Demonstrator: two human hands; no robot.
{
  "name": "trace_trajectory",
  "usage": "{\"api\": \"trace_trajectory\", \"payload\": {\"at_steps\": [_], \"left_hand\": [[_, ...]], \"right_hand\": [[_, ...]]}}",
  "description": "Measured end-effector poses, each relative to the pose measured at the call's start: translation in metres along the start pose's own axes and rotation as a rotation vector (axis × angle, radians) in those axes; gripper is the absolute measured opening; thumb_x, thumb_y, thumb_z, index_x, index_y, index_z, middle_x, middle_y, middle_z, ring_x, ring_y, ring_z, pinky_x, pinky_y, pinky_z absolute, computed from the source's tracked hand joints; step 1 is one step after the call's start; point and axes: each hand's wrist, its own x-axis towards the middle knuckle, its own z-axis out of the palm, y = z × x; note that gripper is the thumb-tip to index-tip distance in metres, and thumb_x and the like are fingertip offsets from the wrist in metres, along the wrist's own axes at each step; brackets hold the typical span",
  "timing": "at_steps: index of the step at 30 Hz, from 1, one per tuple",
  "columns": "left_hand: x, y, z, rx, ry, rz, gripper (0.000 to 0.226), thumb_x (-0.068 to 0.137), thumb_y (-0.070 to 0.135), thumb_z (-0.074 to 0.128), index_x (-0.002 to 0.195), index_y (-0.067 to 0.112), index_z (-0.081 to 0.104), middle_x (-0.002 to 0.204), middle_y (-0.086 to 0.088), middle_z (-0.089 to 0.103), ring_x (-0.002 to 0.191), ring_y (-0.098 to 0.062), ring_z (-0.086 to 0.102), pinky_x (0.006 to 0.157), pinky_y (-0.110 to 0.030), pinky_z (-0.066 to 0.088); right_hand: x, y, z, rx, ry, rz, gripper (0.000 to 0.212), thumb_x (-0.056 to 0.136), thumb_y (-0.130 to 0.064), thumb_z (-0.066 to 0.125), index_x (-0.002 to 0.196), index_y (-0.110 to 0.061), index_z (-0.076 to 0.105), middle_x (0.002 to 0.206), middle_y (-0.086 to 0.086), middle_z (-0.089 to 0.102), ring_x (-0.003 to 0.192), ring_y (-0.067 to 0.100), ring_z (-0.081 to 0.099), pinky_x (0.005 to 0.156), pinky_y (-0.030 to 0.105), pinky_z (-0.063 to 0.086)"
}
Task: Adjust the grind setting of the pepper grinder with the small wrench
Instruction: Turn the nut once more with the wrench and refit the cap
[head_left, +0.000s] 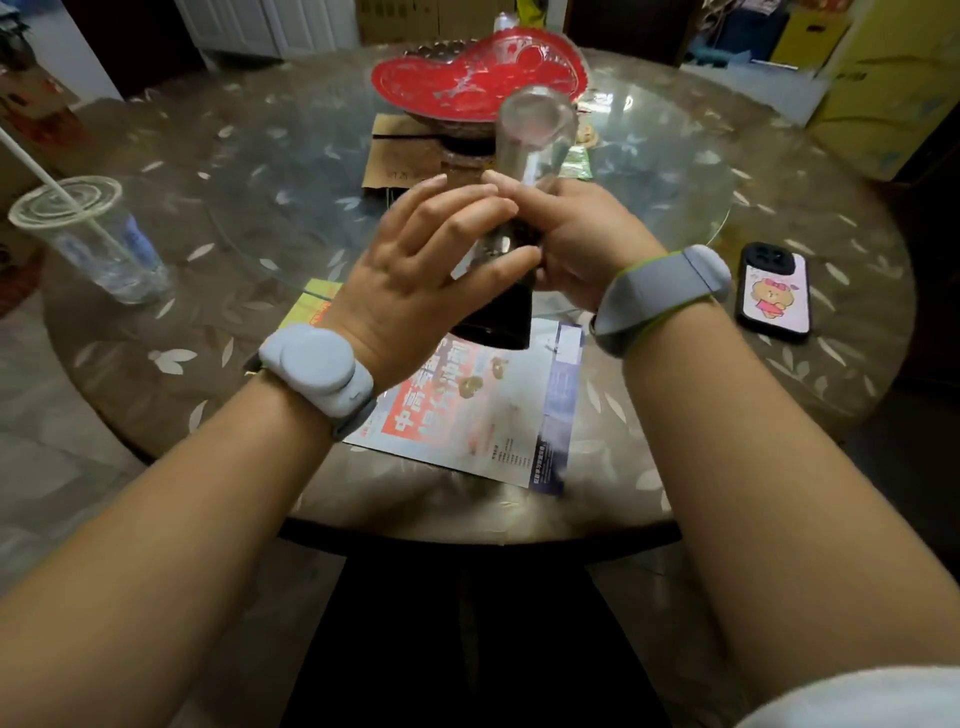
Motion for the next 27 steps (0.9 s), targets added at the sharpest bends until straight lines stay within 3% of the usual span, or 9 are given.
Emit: {"api": "trace_trajectory", "payload": {"at_steps": [2,6,11,13,16,19,21,24,27], "left_hand": [[0.000,-0.003,0.002,-0.024,-0.038,-0.022,0.027,0.095,0.009,0.061,0.121,0.015,0.064,0.132,-0.013,0.046,0.122,-0.032,0.048,0.106,-0.052,0.040],[-0.009,-0.007,0.002,-0.092,-0.145,-0.045,0.028,0.092,0.016,0.065,0.120,0.014,0.067,0.127,-0.023,0.060,0.120,-0.038,0.054,0.099,-0.055,0.043],[-0.020,-0.007,0.001,-0.155,-0.188,-0.016,0.033,0.093,0.022,0.063,0.125,0.014,0.061,0.131,-0.021,0.058,0.125,-0.037,0.050,0.105,-0.055,0.039],[-0.025,-0.011,-0.001,-0.131,-0.198,-0.061,0.035,0.092,0.021,0.063,0.125,0.010,0.060,0.135,-0.019,0.056,0.130,-0.038,0.047,0.108,-0.059,0.034],[-0.036,-0.021,0.000,-0.082,-0.272,-0.131,0.038,0.086,0.014,0.063,0.123,0.004,0.060,0.131,-0.015,0.061,0.132,-0.036,0.047,0.112,-0.065,0.023],[-0.047,-0.025,0.001,-0.069,-0.325,-0.186,0.042,0.082,0.014,0.063,0.122,0.002,0.060,0.124,-0.014,0.064,0.128,-0.034,0.053,0.115,-0.064,0.017],[-0.053,-0.028,0.001,-0.063,-0.343,-0.237,0.042,0.082,0.019,0.061,0.121,0.002,0.059,0.121,-0.015,0.064,0.123,-0.033,0.056,0.117,-0.062,0.015],[-0.054,-0.031,-0.003,-0.113,-0.323,-0.372,0.045,0.085,0.032,0.056,0.119,0.002,0.058,0.116,-0.015,0.065,0.114,-0.032,0.060,0.117,-0.060,0.017],[-0.045,-0.023,-0.010,-0.351,-0.131,-0.634,0.040,0.086,0.034,0.064,0.115,0.008,0.058,0.110,-0.004,0.064,0.105,-0.022,0.058,0.112,-0.054,0.031]], "right_hand": [[0.007,0.006,0.004,0.011,-0.014,0.056,0.028,0.083,-0.038,0.070,0.092,-0.012,0.064,0.081,0.006,0.058,0.076,0.023,0.052,0.060,0.025,0.047],[0.012,0.022,0.004,0.019,-0.018,0.142,0.031,0.085,-0.033,0.070,0.102,-0.008,0.064,0.073,0.001,0.069,0.072,0.019,0.069,0.060,0.031,0.056],[0.023,0.044,0.008,-0.019,-0.106,0.195,0.060,0.074,-0.049,0.072,0.116,-0.007,0.062,0.110,0.020,0.068,0.104,0.037,0.067,0.089,0.052,0.054],[0.027,0.046,0.008,-0.078,-0.114,0.198,0.055,0.081,-0.058,0.063,0.108,-0.011,0.063,0.097,0.021,0.070,0.087,0.029,0.072,0.075,0.042,0.060],[0.037,0.052,-0.007,-0.297,0.091,0.115,0.030,0.092,-0.044,0.056,0.087,-0.014,0.059,0.070,0.011,0.065,0.052,0.017,0.060,0.051,0.026,0.051],[0.051,0.069,-0.034,-0.765,0.293,-0.014,0.009,0.081,-0.023,0.067,0.084,-0.015,0.066,0.088,0.011,0.070,0.079,0.026,0.064,0.075,0.034,0.053],[0.049,0.074,-0.043,-0.940,0.304,0.006,0.017,0.080,-0.017,0.067,0.096,-0.013,0.069,0.097,0.009,0.070,0.091,0.027,0.063,0.080,0.030,0.048],[0.038,0.077,-0.041,-0.871,0.306,-0.044,0.018,0.079,-0.011,0.069,0.096,-0.013,0.071,0.092,0.005,0.070,0.081,0.021,0.062,0.077,0.030,0.050],[0.024,0.081,-0.020,-0.588,0.151,-0.078,0.026,0.076,-0.008,0.074,0.100,-0.017,0.068,0.089,0.002,0.067,0.071,0.013,0.059,0.072,0.030,0.051]]}}
